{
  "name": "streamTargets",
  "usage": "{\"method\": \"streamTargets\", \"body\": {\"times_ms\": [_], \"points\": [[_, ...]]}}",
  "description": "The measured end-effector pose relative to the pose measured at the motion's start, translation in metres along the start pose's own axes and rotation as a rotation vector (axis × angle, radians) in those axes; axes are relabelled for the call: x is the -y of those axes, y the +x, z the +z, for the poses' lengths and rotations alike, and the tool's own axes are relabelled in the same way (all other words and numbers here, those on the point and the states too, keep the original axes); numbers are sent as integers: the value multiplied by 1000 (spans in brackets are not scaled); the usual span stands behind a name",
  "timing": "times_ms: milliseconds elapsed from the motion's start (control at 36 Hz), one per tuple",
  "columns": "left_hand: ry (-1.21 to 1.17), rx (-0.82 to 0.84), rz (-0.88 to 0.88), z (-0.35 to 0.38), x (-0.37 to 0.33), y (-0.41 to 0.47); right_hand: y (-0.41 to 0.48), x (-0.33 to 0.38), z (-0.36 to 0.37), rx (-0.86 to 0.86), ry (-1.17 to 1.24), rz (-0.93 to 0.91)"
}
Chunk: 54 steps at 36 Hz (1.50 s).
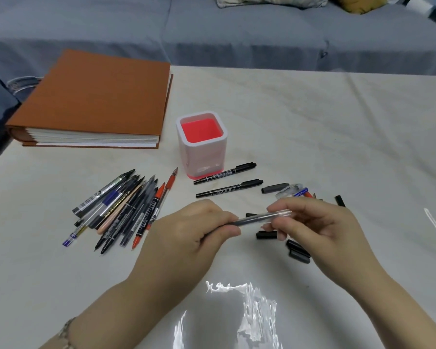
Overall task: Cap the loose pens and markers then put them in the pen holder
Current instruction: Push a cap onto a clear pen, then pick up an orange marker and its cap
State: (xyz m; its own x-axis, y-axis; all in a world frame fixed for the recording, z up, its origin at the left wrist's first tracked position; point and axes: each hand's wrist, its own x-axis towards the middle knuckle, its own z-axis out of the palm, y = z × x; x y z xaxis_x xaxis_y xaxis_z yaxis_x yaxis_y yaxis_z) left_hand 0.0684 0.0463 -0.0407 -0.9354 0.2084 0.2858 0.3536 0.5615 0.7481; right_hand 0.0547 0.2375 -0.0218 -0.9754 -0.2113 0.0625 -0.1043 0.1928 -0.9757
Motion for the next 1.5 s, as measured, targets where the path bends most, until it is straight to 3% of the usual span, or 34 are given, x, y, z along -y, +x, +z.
{"method": "streamTargets", "body": {"times_ms": [139,278,333,389,444,556,694,833,1111,1361,1500], "points": [[-17,122,-65,-1,0,1,0,-5,-1,57,-69,-35],[-172,248,-328,-3,5,4,2,-15,-2,119,-173,-24],[-34,363,-327,-2,5,4,2,-21,4,258,-418,-77],[192,459,-220,2,2,2,1,-32,18,424,-629,-147],[296,422,-188,6,5,-1,4,-39,26,423,-696,-155],[243,161,-288,-1,32,-4,24,-49,22,280,-769,-153],[427,14,-436,-17,74,-7,52,-68,10,131,-870,-93],[564,59,-431,-19,86,7,83,-75,9,-17,-937,-144],[803,177,-454,-2,89,37,47,-81,-14,26,-946,-92],[609,12,-442,-5,66,26,5,-85,-59,15,-926,43],[394,81,-415,6,37,23,5,-86,-74,-6,-929,135]]}}
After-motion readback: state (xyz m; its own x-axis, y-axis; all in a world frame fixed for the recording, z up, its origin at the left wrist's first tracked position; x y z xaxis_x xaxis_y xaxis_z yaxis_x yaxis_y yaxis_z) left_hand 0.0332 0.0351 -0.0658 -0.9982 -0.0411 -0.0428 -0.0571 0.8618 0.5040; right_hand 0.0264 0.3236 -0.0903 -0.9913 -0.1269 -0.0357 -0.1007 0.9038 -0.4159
